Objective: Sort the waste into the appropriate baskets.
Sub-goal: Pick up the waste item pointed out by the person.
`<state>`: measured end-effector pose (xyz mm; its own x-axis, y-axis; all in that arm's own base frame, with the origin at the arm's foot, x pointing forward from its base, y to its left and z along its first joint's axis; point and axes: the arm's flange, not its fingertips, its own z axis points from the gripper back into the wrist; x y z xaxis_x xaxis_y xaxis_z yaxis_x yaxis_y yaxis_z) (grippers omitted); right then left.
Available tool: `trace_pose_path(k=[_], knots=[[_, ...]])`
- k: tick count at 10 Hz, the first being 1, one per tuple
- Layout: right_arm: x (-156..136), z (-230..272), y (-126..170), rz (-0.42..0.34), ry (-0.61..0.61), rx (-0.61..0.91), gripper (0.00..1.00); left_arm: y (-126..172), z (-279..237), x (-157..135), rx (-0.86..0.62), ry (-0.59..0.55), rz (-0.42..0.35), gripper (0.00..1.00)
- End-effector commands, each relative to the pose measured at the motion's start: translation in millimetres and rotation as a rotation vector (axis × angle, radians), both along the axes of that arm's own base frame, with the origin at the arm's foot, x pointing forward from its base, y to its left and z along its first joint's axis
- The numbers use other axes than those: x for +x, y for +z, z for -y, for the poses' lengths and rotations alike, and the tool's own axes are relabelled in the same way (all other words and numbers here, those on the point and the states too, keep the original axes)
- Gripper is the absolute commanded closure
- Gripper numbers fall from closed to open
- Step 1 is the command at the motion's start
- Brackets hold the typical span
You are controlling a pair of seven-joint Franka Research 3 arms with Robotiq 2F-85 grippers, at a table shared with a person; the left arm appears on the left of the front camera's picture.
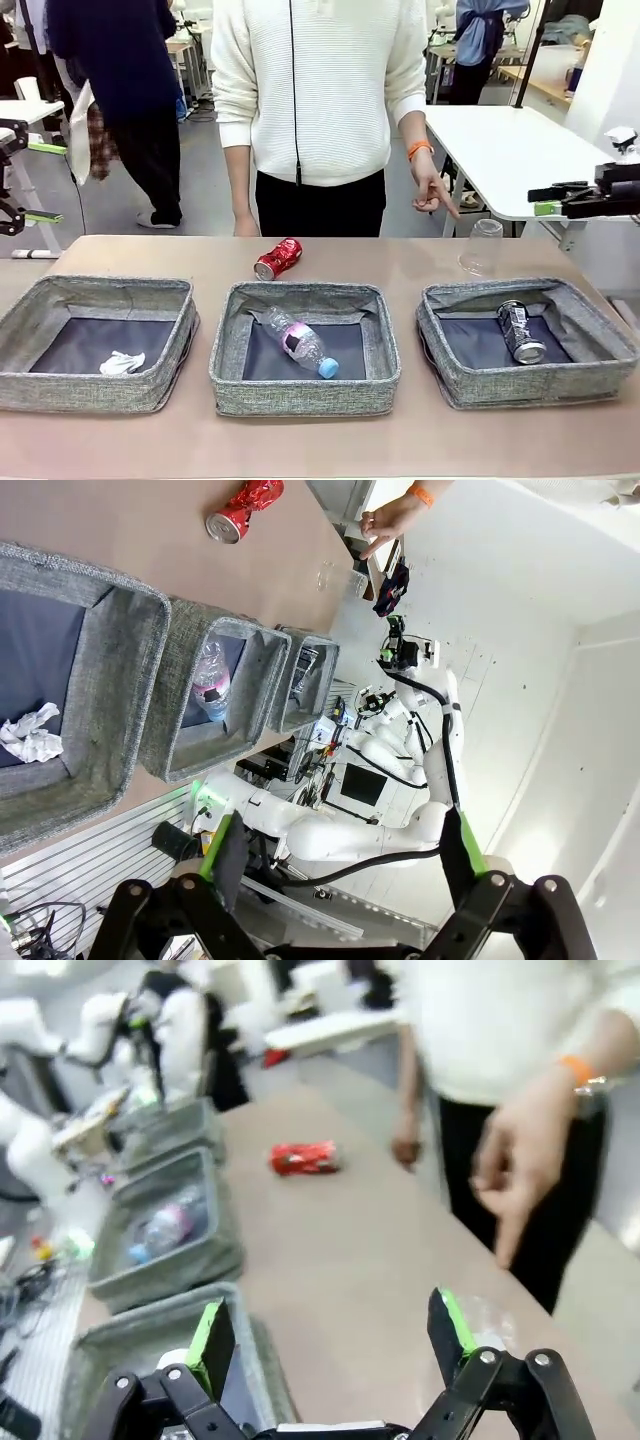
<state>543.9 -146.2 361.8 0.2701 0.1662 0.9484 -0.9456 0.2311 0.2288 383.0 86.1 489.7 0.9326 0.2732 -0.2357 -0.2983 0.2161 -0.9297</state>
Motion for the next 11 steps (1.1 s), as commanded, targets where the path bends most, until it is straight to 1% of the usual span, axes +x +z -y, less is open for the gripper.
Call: trace_pose_path(k=[1, 3, 4, 5, 7, 8, 9, 10, 11], knots=[[29.0, 13.5, -31.6, 0.027, 0.128, -0.006, 0.0, 1.8, -0.2, -2.1, 0.009, -0.001, -0.003, 0.0], [39.6, 15.8, -47.8, 0.099, 0.135, -0.102, 0.0, 1.8, -0.2, -2.1, 0.009, -0.001, -0.003, 0.0], [44.1, 16.1, -54.2, 0.148, 0.137, -0.113, 0.0, 1.8, -0.2, -2.1, 0.009, -0.001, -0.003, 0.0], [46.8, 19.1, -58.2, 0.17, 0.124, -0.13, 0.0, 1.8, -0.2, -2.1, 0.009, -0.001, -0.003, 0.0], [53.0, 16.4, -65.7, 0.155, 0.033, -0.152, 0.0, 1.8, -0.2, -2.1, 0.009, -0.001, -0.003, 0.0], [57.3, 15.1, -72.1, 0.148, -0.005, -0.204, 0.0, 1.8, -0.2, -2.1, 0.009, -0.001, -0.003, 0.0], [63.4, 14.8, -75.7, 0.159, -0.07, -0.237, 0.0, 1.8, -0.2, -2.1, 0.009, -0.001, -0.003, 0.0], [68.5, 10.4, -76.3, 0.18, -0.101, -0.225, 0.0, 1.8, -0.2, -2.1, 0.009, -0.001, -0.003, 0.0], [73.9, 4.3, -77.9, 0.196, -0.102, -0.226, 0.0, 1.8, -0.2, -2.1, 0.009, -0.001, -0.003, 0.0]])
